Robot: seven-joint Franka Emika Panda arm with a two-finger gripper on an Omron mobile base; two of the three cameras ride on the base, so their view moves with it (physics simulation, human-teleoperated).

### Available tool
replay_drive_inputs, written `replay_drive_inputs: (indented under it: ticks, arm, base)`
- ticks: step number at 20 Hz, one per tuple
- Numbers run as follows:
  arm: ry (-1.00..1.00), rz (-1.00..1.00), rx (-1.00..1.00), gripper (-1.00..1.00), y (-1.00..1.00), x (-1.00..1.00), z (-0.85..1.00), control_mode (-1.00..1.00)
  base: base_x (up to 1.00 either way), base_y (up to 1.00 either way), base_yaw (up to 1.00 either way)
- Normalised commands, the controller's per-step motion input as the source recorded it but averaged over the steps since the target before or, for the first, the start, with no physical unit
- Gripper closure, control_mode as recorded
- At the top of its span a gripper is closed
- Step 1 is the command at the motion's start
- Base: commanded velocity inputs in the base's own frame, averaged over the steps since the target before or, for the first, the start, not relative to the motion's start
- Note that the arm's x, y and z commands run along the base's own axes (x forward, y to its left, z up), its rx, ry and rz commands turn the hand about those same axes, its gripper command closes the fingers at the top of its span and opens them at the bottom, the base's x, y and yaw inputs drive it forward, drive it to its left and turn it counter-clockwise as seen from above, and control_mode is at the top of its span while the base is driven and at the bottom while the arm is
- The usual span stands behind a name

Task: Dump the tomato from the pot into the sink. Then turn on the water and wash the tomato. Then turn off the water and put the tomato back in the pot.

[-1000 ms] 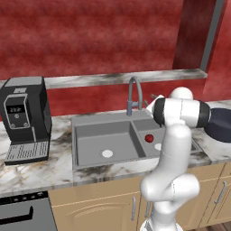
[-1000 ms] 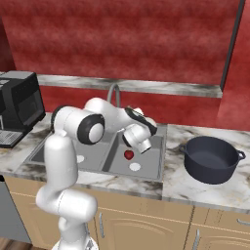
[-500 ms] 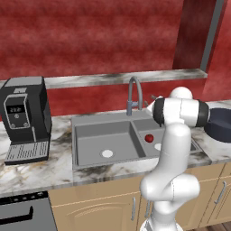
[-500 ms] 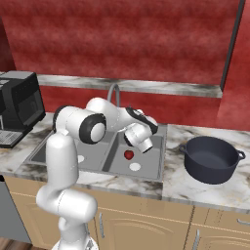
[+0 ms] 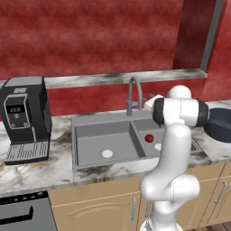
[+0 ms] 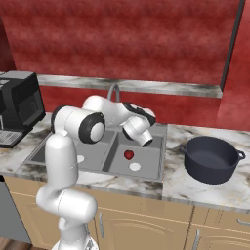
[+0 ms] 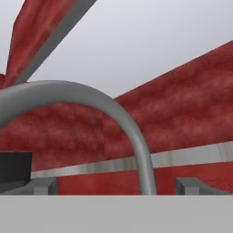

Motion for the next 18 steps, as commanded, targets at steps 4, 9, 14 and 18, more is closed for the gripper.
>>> replay_drive_inputs:
  ticks: [4, 9, 14, 18]
  arm:
    - [0.00, 0.00, 0.03, -1.00, -0.10, 0.19, -0.11, -1.00]
    - [0.00, 0.00, 0.03, -1.00, -0.14, 0.18, -0.18, -1.00]
    - [0.00, 0.00, 0.03, -1.00, -0.16, 0.16, -0.16, -1.00]
    - [0.00, 0.00, 0.01, -1.00, -0.08, 0.14, -0.25, -1.00]
  base:
    - [0.00, 0.00, 0.00]
    - [0.00, 0.00, 0.00]
    - [0.00, 0.00, 0.00]
    - [0.00, 0.00, 0.00]
